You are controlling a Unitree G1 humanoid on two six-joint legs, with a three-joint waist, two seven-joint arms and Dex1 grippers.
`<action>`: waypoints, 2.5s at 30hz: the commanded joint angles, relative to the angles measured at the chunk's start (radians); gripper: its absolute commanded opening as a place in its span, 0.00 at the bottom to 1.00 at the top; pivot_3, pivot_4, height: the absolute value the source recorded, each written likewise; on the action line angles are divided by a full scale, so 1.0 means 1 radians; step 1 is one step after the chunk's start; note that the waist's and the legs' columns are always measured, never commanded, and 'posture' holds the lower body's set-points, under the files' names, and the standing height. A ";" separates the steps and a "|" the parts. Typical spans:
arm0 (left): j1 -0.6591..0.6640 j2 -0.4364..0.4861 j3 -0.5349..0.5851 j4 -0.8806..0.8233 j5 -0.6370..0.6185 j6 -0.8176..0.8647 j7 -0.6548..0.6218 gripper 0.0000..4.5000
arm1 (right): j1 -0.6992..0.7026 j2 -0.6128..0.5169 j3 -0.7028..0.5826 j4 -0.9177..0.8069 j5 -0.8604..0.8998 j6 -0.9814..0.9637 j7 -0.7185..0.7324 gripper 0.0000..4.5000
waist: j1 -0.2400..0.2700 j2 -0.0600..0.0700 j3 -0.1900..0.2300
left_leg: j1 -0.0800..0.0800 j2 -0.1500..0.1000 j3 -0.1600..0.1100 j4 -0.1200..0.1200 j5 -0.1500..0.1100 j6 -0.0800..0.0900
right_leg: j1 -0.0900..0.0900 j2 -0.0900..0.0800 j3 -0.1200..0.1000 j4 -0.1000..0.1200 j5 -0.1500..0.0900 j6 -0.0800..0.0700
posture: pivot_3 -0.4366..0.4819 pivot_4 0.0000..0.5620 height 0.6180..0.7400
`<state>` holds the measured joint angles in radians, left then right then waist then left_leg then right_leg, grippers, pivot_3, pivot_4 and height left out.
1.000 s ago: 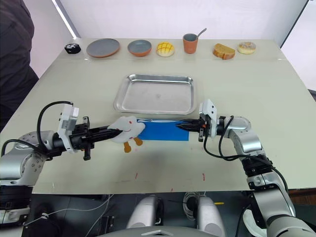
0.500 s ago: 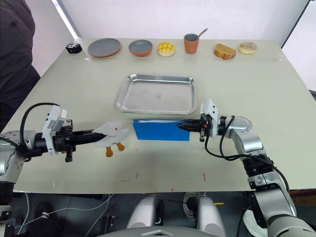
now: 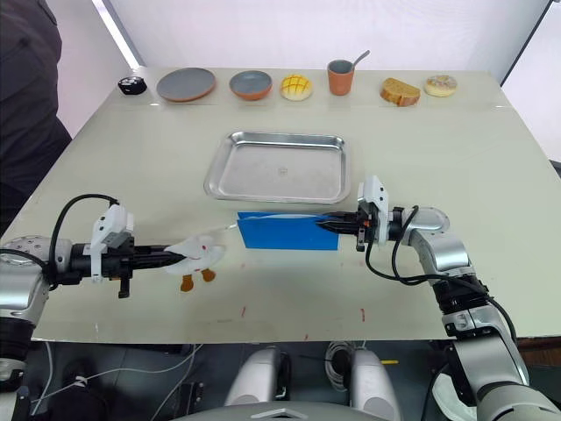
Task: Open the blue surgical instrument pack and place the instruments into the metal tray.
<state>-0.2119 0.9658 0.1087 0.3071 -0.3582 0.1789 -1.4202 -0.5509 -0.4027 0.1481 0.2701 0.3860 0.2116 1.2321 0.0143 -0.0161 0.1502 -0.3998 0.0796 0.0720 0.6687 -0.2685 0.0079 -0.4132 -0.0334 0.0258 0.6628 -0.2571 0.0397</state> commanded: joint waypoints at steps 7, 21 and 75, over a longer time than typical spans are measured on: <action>-0.038 -0.060 -0.089 0.104 0.094 -0.095 -0.005 0.01 | 0.008 -0.022 -0.115 -0.160 0.163 0.160 -0.015 0.00 | 0.004 0.002 -0.001 | 0.000 0.000 0.000 0.000 0.000 0.000 | 0.000 -0.001 0.000 0.000 0.000 0.000 | 0.48 0.27 1.00; -0.029 -0.124 -0.077 0.053 0.074 -0.119 0.029 0.01 | -0.009 0.100 -0.232 -0.334 0.417 0.369 -0.189 0.00 | 0.016 0.004 -0.001 | 0.000 -0.001 0.000 0.000 0.000 0.000 | 0.001 -0.002 0.000 0.000 0.000 0.000 | 0.48 0.27 1.00; 0.075 -0.010 0.264 -0.057 -0.265 0.076 -0.121 0.99 | 0.160 -0.047 0.031 -0.169 -0.016 -0.056 -0.015 0.00 | -0.002 0.002 -0.002 | 0.001 0.001 0.000 0.000 0.000 0.000 | 0.000 0.000 0.000 0.000 0.000 0.000 | 0.48 0.27 1.00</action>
<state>-0.1082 0.9666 0.3807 0.2775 -0.6284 0.2882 -1.5411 -0.3939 -0.4353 0.1679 0.0886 0.3915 0.1491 1.2074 0.0122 -0.0145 0.1483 -0.3989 0.0803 0.0720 0.6686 -0.2686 0.0080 -0.4129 -0.0330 0.0257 0.6631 -0.2574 0.0395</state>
